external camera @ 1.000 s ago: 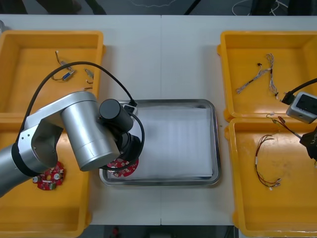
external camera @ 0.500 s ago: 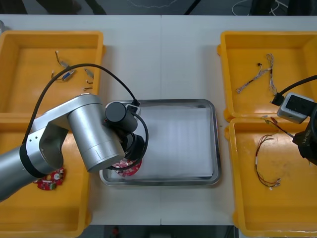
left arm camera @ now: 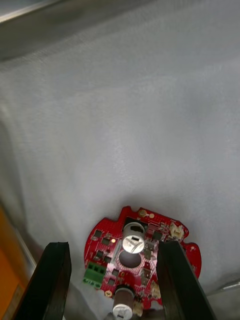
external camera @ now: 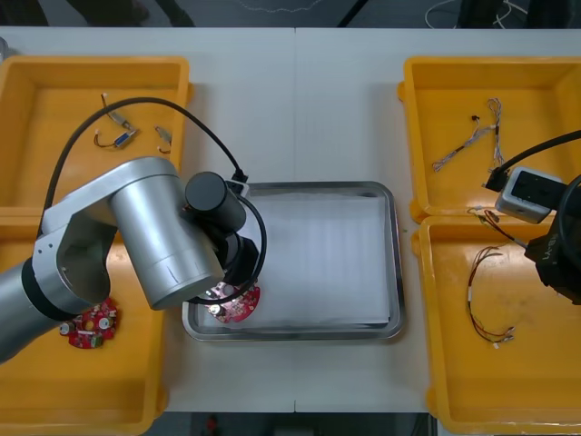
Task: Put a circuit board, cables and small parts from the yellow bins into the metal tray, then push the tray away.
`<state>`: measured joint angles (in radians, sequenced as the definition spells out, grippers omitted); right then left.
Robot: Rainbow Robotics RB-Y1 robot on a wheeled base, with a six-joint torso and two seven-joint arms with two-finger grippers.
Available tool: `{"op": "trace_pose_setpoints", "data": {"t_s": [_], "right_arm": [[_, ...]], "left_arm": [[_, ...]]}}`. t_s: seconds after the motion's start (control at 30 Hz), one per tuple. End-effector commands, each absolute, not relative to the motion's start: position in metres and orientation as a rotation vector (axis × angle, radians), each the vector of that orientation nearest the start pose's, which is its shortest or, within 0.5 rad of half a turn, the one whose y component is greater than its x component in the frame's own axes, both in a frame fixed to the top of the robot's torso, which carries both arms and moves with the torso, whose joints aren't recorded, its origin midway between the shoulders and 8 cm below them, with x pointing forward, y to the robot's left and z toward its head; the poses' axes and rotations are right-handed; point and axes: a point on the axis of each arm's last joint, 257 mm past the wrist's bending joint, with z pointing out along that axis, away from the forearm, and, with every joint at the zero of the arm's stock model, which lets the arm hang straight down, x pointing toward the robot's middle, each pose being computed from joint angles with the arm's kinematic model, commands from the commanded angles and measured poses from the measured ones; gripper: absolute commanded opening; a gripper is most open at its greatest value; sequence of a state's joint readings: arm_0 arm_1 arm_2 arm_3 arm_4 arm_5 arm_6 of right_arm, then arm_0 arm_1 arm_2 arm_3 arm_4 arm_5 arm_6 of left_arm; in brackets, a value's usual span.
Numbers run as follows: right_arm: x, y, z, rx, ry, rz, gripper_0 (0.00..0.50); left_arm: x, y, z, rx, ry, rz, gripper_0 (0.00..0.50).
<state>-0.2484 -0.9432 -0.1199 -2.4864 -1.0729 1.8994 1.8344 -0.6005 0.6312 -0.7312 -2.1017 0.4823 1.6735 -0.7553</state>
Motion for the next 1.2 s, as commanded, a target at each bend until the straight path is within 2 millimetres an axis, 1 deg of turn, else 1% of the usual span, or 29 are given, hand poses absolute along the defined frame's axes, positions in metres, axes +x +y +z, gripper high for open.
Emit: {"op": "trace_pose_setpoints", "data": {"t_s": [0.03,0.07,0.13,0.2,0.23,0.37,0.4,0.5,0.53,0.6,0.7,0.73,0.8,0.87,0.9,0.93,0.97,1.07,1.1,1.13,1.17,1.2], "right_arm": [[0.346,-0.245,-0.114,-1.459,2.208,-0.294,0.000],[0.347,-0.238,-0.113,-1.485,2.191,-0.296,0.000],[0.349,-0.234,-0.112,-1.500,2.176,-0.305,0.000],[0.351,-0.222,-0.109,-1.546,2.142,-0.315,0.000],[0.351,-0.219,-0.109,-1.557,2.136,-0.316,0.000],[0.353,-0.190,-0.106,-1.665,2.055,-0.335,0.000],[0.352,-0.187,-0.107,-1.677,2.049,-0.331,0.000],[0.354,-0.160,-0.110,-1.721,2.023,-0.275,0.000],[0.354,-0.155,-0.112,-1.725,2.021,-0.259,0.000],[0.355,-0.137,-0.116,-1.741,2.019,-0.204,0.000],[0.358,-0.121,-0.120,-1.754,2.011,-0.167,0.000],[0.358,-0.109,-0.125,-1.768,2.005,-0.149,0.000],[0.359,-0.101,-0.129,-1.775,2.000,-0.141,0.000],[0.360,-0.088,-0.135,-1.787,1.990,-0.136,0.000],[0.360,-0.088,-0.135,-1.787,1.990,-0.136,0.000],[0.361,-0.078,-0.141,-1.802,1.981,-0.138,0.000],[0.361,-0.075,-0.143,-1.808,1.978,-0.138,0.000],[0.364,-0.059,-0.155,-1.820,1.948,-0.153,0.000],[0.365,-0.057,-0.159,-1.825,1.939,-0.167,0.000],[0.365,-0.057,-0.159,-1.825,1.939,-0.167,0.000],[0.366,-0.050,-0.167,-1.838,1.913,-0.197,0.000],[0.366,-0.050,-0.169,-1.844,1.906,-0.210,0.000]], "left_arm": [[0.423,0.113,-0.185,0.196,2.538,-0.073,0.500],[0.423,0.119,-0.177,0.178,2.545,-0.083,0.500],[0.424,0.124,-0.170,0.169,2.546,-0.087,0.500],[0.426,0.138,-0.155,0.163,2.545,-0.081,0.500],[0.427,0.141,-0.152,0.164,2.547,-0.079,0.500],[0.435,0.173,-0.129,0.172,2.550,-0.061,0.500],[0.436,0.176,-0.127,0.174,2.547,-0.062,0.500],[0.447,0.198,-0.115,0.175,2.540,-0.048,0.500],[0.449,0.202,-0.115,0.176,2.542,-0.041,0.500],[0.458,0.219,-0.110,0.174,2.536,-0.017,0.500],[0.469,0.233,-0.106,0.163,2.527,-0.015,0.500],[0.478,0.242,-0.104,0.148,2.519,-0.020,0.500],[0.486,0.250,-0.102,0.134,2.513,-0.019,0.500],[0.498,0.262,-0.097,0.110,2.505,-0.022,0.500],[0.498,0.262,-0.097,0.110,2.505,-0.022,0.500],[0.508,0.272,-0.095,0.088,2.508,-0.016,0.500],[0.510,0.275,-0.094,0.078,2.509,-0.015,0.500],[0.529,0.288,-0.087,0.029,2.510,-0.004,0.500],[0.534,0.292,-0.085,0.020,2.514,-0.001,0.500],[0.534,0.292,-0.085,0.020,2.514,-0.001,0.500],[0.543,0.297,-0.082,-0.001,2.521,-0.004,0.500],[0.546,0.296,-0.081,-0.004,2.522,-0.009,0.500]]}}
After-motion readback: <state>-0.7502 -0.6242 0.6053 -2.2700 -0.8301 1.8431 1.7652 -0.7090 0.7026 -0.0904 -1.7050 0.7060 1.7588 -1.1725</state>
